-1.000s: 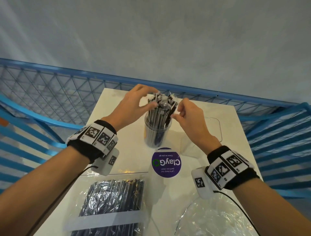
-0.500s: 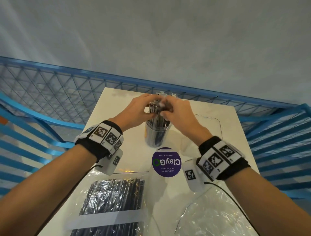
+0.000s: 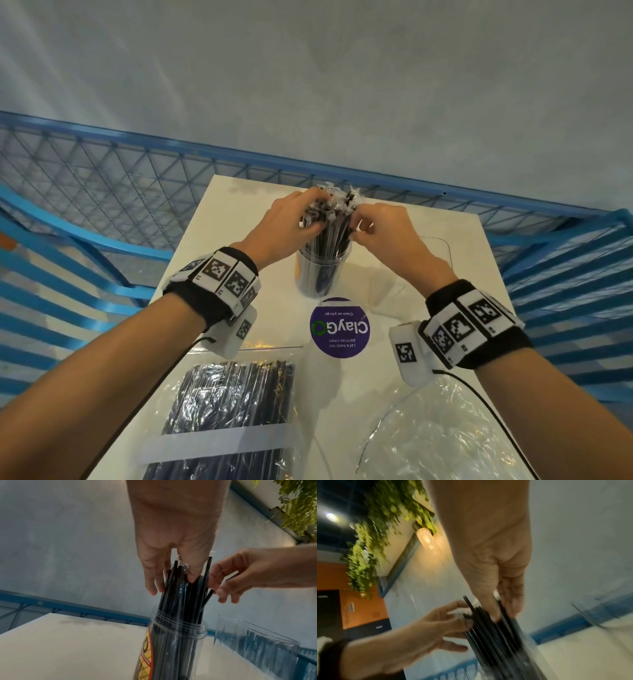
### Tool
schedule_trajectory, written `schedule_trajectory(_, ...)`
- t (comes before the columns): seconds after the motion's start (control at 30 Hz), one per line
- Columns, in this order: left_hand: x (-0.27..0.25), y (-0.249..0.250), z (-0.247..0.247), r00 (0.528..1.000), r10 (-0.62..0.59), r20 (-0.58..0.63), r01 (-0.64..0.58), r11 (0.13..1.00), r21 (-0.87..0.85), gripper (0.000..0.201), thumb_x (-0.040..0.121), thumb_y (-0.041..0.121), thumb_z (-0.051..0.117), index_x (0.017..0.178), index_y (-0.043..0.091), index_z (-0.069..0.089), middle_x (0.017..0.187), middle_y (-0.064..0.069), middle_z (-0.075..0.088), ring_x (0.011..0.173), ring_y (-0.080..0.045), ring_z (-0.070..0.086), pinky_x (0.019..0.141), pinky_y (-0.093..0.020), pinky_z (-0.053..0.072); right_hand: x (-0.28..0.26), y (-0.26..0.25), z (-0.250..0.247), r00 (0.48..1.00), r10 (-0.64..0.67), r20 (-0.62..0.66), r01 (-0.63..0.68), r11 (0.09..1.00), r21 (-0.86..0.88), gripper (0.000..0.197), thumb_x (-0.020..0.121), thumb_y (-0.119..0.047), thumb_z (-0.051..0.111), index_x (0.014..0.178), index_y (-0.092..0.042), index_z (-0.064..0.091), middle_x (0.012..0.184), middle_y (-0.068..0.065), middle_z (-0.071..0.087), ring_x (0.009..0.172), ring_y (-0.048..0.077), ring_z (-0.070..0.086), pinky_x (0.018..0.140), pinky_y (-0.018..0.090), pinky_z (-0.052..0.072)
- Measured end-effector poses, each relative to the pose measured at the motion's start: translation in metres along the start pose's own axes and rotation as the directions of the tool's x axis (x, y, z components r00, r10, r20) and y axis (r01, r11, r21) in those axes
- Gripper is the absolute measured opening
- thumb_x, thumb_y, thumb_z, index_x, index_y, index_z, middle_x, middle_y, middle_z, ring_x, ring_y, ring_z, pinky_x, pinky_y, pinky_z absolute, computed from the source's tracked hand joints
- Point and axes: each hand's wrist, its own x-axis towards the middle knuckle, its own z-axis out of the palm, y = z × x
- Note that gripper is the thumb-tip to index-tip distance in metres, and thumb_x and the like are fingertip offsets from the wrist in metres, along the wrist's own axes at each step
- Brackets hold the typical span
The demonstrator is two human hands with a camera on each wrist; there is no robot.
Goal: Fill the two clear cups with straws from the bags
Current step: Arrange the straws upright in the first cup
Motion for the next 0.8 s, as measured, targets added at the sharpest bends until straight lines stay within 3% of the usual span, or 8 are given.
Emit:
schedule_trajectory(0.13, 0.0, 0.0, 0.0, 1.0, 0.019, 0.003, -0.019, 1.0, 0.013, 0.041, 0.088, 0.014, 0.062, 0.127, 0.02, 0.051, 0.122, -0.006, 0.062, 0.106, -0.023, 0.057, 0.089, -0.039, 0.051, 0.005, -0.006, -0.006, 0.998, 0.005, -0.069, 0.002, 0.995, 0.104, 0.011, 0.087, -0.005, 0.062, 0.091, -0.006, 0.072, 0.082, 0.005, 0.069, 0.066, 0.009, 0.055, 0.071, 0.015, 0.047)
schedule_trajectory(0.2, 0.0, 0.0, 0.001, 1.0, 0.022, -0.006, -0.022, 1.0, 0.014, 0.041, 0.087, 0.014, 0.062, 0.126, 0.02, 0.051, 0.121, -0.006, 0.062, 0.104, -0.023, 0.058, 0.088, -0.038, 0.051, 0.008, -0.011, -0.017, 0.981, -0.011, -0.194, 0.032, 0.994, 0.103, 0.011, 0.086, -0.008, 0.062, 0.09, -0.01, 0.072, 0.082, 0.001, 0.067, 0.067, 0.007, 0.055, 0.072, 0.013, 0.049)
schedule_trajectory(0.33, 0.001, 0.0, 0.001, 1.0, 0.013, -0.001, -0.013, 1.0, 0.019, 0.041, 0.088, 0.017, 0.062, 0.127, 0.021, 0.051, 0.121, -0.006, 0.062, 0.103, -0.023, 0.058, 0.087, -0.035, 0.05, 0.011, -0.029, -0.052, 0.907, -0.073, -0.415, 0.135, 0.983, 0.124, 0.011, 0.082, -0.004, 0.058, 0.091, -0.01, 0.063, 0.083, 0.006, 0.06, 0.074, 0.019, 0.057, 0.073, 0.034, 0.054)
schedule_trajectory(0.5, 0.001, 0.002, 0.001, 0.999, 0.037, -0.001, -0.037, 0.999, 0.014, 0.042, 0.089, 0.014, 0.062, 0.129, 0.017, 0.051, 0.119, -0.009, 0.063, 0.1, -0.024, 0.058, 0.081, -0.029, 0.047, 0.018, -0.044, -0.089, 0.846, -0.166, -0.506, 0.213, 0.976, 0.036, 0.015, 0.08, -0.002, 0.057, 0.095, -0.004, 0.06, 0.084, 0.01, 0.062, 0.073, 0.021, 0.059, 0.068, 0.028, 0.052)
schedule_trajectory(0.63, 0.001, 0.004, 0.002, 0.999, 0.035, -0.003, -0.035, 0.999, 0.018, 0.043, 0.089, 0.014, 0.062, 0.13, 0.016, 0.051, 0.122, -0.01, 0.062, 0.103, -0.025, 0.058, 0.083, -0.03, 0.047, 0.022, -0.037, -0.077, 0.878, -0.14, -0.458, 0.193, 0.979, 0.07, 0.014, 0.079, -0.001, 0.056, 0.092, -0.005, 0.059, 0.081, 0.011, 0.061, 0.07, 0.019, 0.055, 0.064, 0.022, 0.046)
schedule_trajectory(0.73, 0.002, 0.006, 0.002, 1.0, 0.011, -0.004, -0.01, 1.0, 0.029, 0.043, 0.089, 0.014, 0.061, 0.131, 0.017, 0.05, 0.125, -0.009, 0.061, 0.106, -0.026, 0.057, 0.085, -0.03, 0.046, 0.018, -0.03, -0.049, 0.931, -0.111, -0.347, 0.161, 0.98, 0.121, 0.013, 0.081, 0.001, 0.055, 0.091, -0.008, 0.057, 0.082, 0.01, 0.061, 0.068, 0.018, 0.052, 0.061, 0.016, 0.041)
schedule_trajectory(0.8, 0.002, 0.007, 0.001, 1.0, 0.017, -0.005, -0.017, 0.999, 0.044, 0.043, 0.088, 0.013, 0.062, 0.13, 0.017, 0.05, 0.125, -0.009, 0.061, 0.109, -0.025, 0.057, 0.086, -0.03, 0.045, 0.013, -0.026, -0.029, 0.962, -0.111, -0.25, 0.151, 0.978, 0.145, 0.011, 0.084, 0.0, 0.057, 0.091, -0.009, 0.056, 0.084, 0.008, 0.062, 0.07, 0.018, 0.057, 0.064, 0.015, 0.046)
